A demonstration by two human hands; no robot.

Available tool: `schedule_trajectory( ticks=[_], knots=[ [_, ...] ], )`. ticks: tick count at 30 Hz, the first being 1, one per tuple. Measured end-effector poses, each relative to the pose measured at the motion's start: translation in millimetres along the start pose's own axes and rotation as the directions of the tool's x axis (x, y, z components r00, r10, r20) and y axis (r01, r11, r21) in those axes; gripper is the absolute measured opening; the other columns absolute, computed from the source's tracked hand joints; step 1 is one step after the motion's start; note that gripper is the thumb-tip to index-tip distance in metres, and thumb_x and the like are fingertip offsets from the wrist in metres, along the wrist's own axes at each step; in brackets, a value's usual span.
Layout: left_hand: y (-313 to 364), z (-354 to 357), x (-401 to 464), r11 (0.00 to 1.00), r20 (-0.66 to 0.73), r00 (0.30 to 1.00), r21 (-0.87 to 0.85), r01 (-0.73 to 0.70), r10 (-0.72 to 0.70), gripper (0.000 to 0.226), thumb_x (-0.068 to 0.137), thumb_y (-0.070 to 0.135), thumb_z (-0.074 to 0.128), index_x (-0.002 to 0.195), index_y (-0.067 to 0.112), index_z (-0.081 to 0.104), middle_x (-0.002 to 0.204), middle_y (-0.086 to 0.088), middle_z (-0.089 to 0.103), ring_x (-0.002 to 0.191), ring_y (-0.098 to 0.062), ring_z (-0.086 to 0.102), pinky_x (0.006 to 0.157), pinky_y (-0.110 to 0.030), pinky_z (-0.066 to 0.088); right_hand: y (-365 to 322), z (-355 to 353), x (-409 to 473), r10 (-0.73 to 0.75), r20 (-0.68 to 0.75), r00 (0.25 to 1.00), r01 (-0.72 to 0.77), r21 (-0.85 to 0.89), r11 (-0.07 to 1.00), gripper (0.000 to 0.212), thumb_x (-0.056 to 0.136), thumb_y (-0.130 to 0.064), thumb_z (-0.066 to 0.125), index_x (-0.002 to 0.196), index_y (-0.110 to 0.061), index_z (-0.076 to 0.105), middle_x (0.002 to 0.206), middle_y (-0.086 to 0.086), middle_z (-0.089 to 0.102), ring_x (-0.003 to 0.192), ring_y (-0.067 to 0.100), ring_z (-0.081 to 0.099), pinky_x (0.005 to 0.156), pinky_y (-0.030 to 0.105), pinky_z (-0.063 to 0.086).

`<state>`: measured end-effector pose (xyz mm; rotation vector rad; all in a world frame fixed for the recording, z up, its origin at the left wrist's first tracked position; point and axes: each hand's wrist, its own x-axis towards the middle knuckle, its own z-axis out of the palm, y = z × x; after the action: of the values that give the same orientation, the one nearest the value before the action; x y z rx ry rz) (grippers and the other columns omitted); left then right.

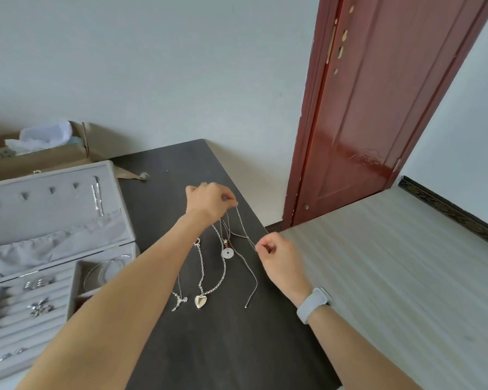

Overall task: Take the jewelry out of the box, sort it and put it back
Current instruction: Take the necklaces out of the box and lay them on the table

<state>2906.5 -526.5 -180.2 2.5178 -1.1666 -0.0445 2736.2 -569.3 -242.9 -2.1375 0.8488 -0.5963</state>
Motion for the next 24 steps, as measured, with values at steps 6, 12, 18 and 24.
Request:
schedule_trajectory(
  ticks=[6, 12, 18, 24],
  knots=[
    [2, 24, 31, 0.998, -0.054, 0.997, 0.0, -0.063, 0.063, 0.015, 0.089, 0.031, 0.056, 0.091, 0.032, 0.071, 0.088, 0.006, 0.061, 0.098, -0.02, 0.053, 0.082, -0.034, 0.023, 3, 8, 10, -0.049, -0.077, 0.996, 0.042, -0.089, 0.995, 0.008, 0.085, -0.014, 0.056, 0.089, -0.013, 0.064, 0.079, 0.001, 0.067, 0.073, 0.018, 0.059, 0.065, 0.026, 0.044],
    [-3, 50, 25, 0.993, 0.016, 0.995, 0.067, -0.101, 0.1, 0.022, 0.092, 0.028, 0.051, 0.104, 0.034, 0.068, 0.117, 0.004, 0.056, 0.119, -0.022, 0.036, 0.097, -0.039, 0.019, 5, 8, 7, -0.11, -0.084, 0.99, 0.091, -0.199, 0.976, 0.008, 0.082, -0.01, 0.057, 0.08, -0.013, 0.065, 0.076, 0.002, 0.065, 0.076, 0.022, 0.057, 0.072, 0.039, 0.048],
    [-8, 49, -16, 0.948, 0.093, 0.956, 0.133, -0.289, 0.278, 0.037, 0.097, 0.035, 0.038, 0.133, 0.034, 0.045, 0.148, 0.013, 0.033, 0.141, -0.016, 0.015, 0.112, -0.046, 0.002, 11, -3, -7, -0.155, -0.034, 0.987, 0.138, -0.297, 0.945, 0.013, 0.084, -0.014, 0.058, 0.095, -0.013, 0.065, 0.1, 0.006, 0.061, 0.096, 0.025, 0.05, 0.079, 0.034, 0.04],
    [-6, 50, -29, 0.91, 0.366, 0.907, 0.268, -0.316, 0.208, 0.049, 0.098, 0.045, 0.011, 0.146, 0.034, 0.012, 0.155, 0.015, 0.006, 0.143, -0.019, -0.013, 0.111, -0.055, -0.012, 14, -15, -24, -0.126, 0.267, 0.955, 0.254, -0.529, 0.81, 0.06, 0.091, -0.044, 0.011, 0.142, -0.017, 0.026, 0.153, -0.001, 0.022, 0.141, 0.02, 0.018, 0.108, 0.04, 0.026]
  ],
)
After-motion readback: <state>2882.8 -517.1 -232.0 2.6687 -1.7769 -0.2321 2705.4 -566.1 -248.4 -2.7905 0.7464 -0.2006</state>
